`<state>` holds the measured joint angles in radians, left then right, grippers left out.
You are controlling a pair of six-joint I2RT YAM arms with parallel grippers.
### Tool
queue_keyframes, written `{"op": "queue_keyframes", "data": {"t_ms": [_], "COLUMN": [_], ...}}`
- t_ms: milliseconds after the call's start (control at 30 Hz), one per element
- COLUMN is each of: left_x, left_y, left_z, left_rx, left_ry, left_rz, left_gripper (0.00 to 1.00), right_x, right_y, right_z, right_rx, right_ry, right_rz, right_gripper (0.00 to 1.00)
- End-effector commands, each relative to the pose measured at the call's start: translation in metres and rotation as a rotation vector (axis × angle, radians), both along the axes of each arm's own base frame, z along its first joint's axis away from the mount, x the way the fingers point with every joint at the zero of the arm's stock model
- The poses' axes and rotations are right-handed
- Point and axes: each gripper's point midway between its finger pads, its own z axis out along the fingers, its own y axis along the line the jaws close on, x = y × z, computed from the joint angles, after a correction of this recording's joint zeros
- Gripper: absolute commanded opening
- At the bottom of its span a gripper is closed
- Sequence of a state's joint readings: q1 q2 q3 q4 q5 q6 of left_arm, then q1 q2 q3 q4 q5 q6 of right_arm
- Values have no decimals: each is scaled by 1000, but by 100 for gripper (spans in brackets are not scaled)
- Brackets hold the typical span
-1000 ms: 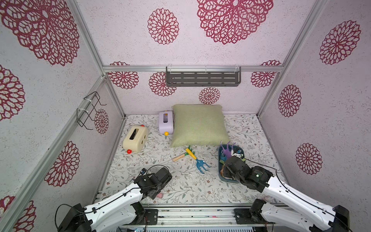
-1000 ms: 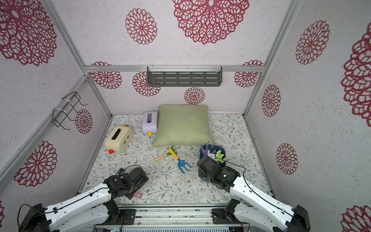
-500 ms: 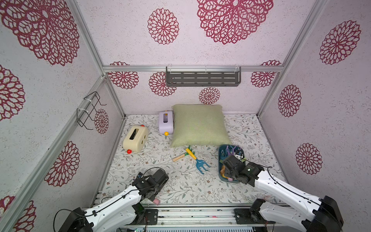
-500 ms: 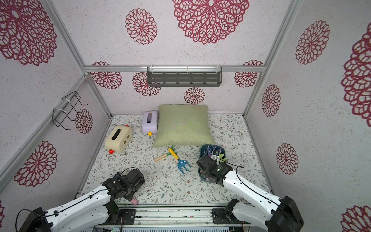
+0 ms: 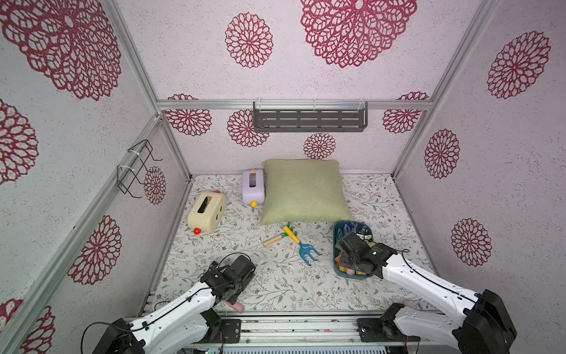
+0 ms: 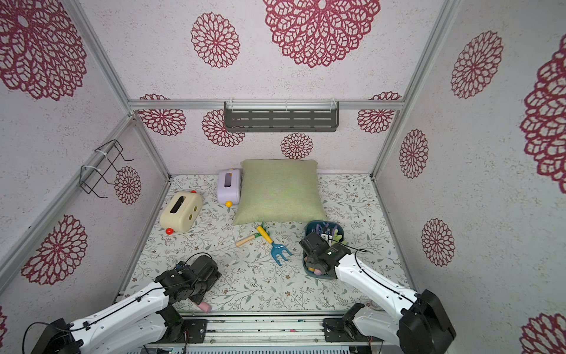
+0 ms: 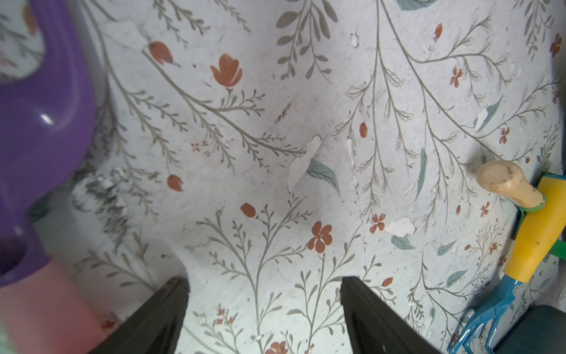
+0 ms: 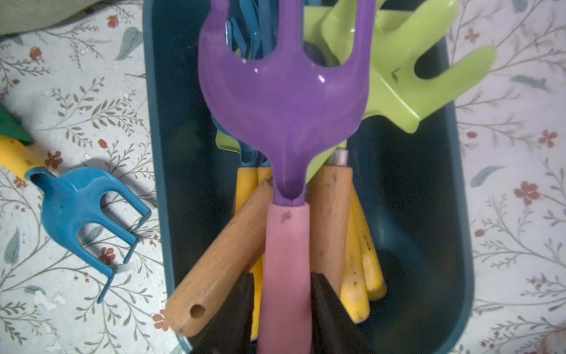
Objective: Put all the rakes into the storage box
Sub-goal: Place the rake in the storage box.
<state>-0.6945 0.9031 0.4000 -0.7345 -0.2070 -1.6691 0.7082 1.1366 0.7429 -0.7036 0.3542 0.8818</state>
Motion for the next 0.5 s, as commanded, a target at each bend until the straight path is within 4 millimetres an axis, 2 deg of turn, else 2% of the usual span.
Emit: {"op": "queue_keyframes", "data": {"t_ms": [0, 67, 100, 200, 267, 467], "left_x": [-11, -17, -22, -35, -43, -58], "left_y": [10, 17, 21, 30, 34, 43], "left_z": [8, 14, 15, 17, 16, 13], "left_rx": [27, 39, 44, 41, 34, 39], "left_ry": [36, 52, 65, 93, 115, 165], "left_rz": [15, 33, 52, 107, 142, 216], "left_gripper": [88, 88, 89, 89, 89, 89], "right_x": [7, 8, 8, 9, 10, 12], "right_y": [3, 3, 3, 4, 3, 0], "right_z": [20, 27, 30, 41, 48, 67], "right_rx": [22, 27, 27, 39, 41, 33], "right_ry": [-47, -63, -68, -100, -118, -171], "right_rz": [15, 23, 29, 47, 58, 76], "right_gripper": [55, 58, 66, 74, 98, 99]}}
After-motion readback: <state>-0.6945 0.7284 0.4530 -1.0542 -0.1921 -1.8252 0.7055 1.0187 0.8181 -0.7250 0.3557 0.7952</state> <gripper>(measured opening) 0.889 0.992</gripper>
